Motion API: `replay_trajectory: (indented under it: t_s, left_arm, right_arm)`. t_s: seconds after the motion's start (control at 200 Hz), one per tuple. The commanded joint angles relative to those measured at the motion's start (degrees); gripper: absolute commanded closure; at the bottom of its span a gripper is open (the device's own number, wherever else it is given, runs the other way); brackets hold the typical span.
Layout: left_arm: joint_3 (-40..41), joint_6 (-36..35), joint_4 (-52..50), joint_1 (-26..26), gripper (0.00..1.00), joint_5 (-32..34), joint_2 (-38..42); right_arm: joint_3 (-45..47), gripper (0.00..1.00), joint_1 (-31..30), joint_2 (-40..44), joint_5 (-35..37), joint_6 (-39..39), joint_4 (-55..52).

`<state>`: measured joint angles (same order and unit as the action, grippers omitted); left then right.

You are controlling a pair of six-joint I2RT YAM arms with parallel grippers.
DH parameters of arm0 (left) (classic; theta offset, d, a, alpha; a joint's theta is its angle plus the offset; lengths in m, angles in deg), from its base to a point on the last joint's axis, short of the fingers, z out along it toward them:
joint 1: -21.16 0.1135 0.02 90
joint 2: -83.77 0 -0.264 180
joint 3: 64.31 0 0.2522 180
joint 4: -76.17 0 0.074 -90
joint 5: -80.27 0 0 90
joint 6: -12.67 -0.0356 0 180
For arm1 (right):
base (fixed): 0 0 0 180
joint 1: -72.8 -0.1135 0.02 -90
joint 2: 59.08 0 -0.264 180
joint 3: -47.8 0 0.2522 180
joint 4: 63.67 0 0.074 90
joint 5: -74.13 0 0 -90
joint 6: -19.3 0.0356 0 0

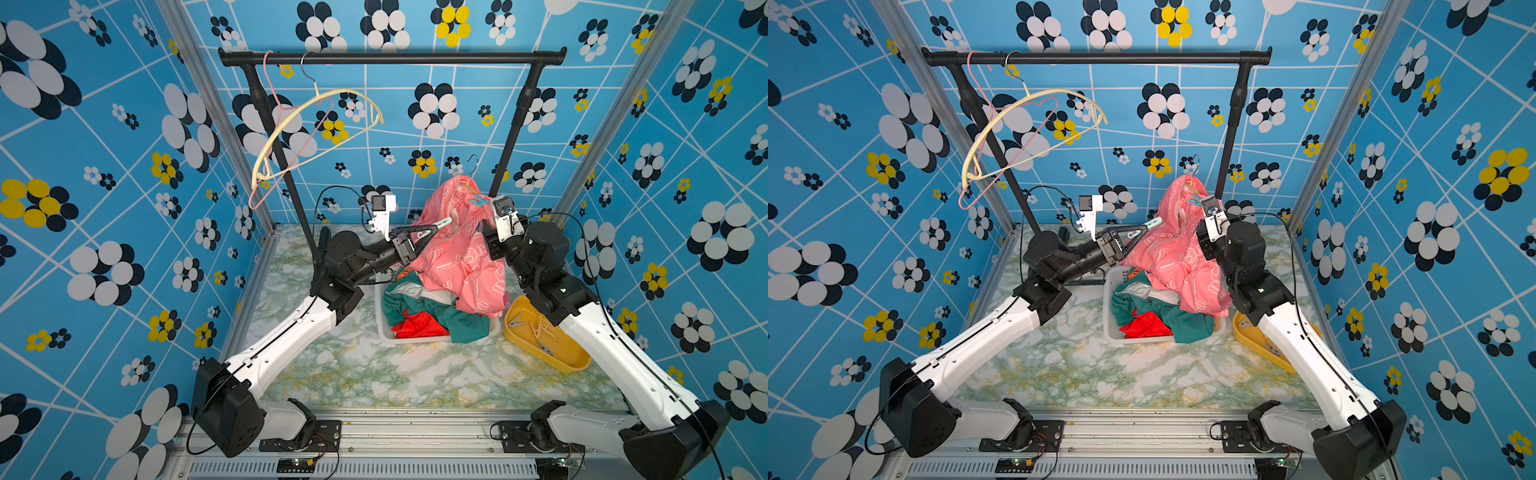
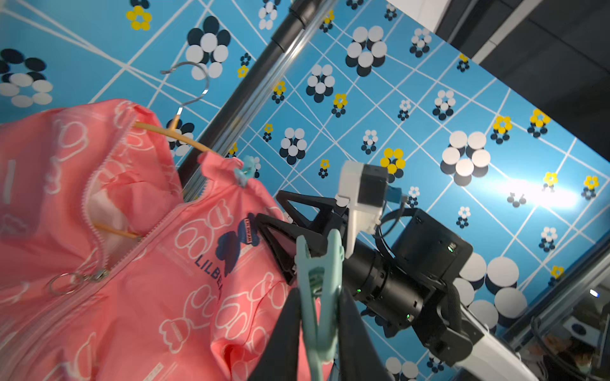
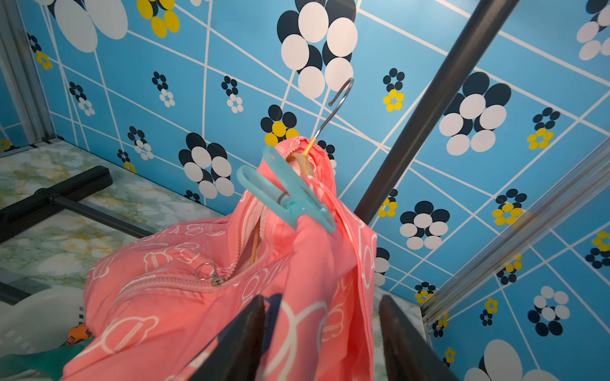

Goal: Remove the clothespins securing jackets to the hanger
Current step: Place the clothespin in the storage box.

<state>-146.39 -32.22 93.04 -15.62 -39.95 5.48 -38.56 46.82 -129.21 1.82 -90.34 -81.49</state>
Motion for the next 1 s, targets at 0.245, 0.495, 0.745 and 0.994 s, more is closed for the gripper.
replay_trajectory:
  t_s: [0.245, 0.495, 0.745, 0.994]
  left_arm:
    - [3.54, -37.20, -9.39, -20.08, 1.00, 2.00, -11.38]
    - [-0.84, -41.81, -2.94, -26.97, 1.00, 8.39, -24.66]
    - [-12.10, -44.88, 0.28, -31.91, 1.00, 18.21, -39.84]
    - [-23.04, -50.33, 5.75, -35.07, 1.00, 29.66, -52.63]
  right_arm:
    - [-7.89, 1.00, 2.64, -2.79, -4.54, 6.16, 0.45]
    - [-12.37, 1.00, 4.58, -5.19, -5.76, 9.84, -1.60]
    - [-11.26, 1.00, 4.53, -4.18, -8.21, 10.24, -2.71]
    - [-7.47, 1.00, 4.54, -0.62, -10.60, 11.43, -1.95]
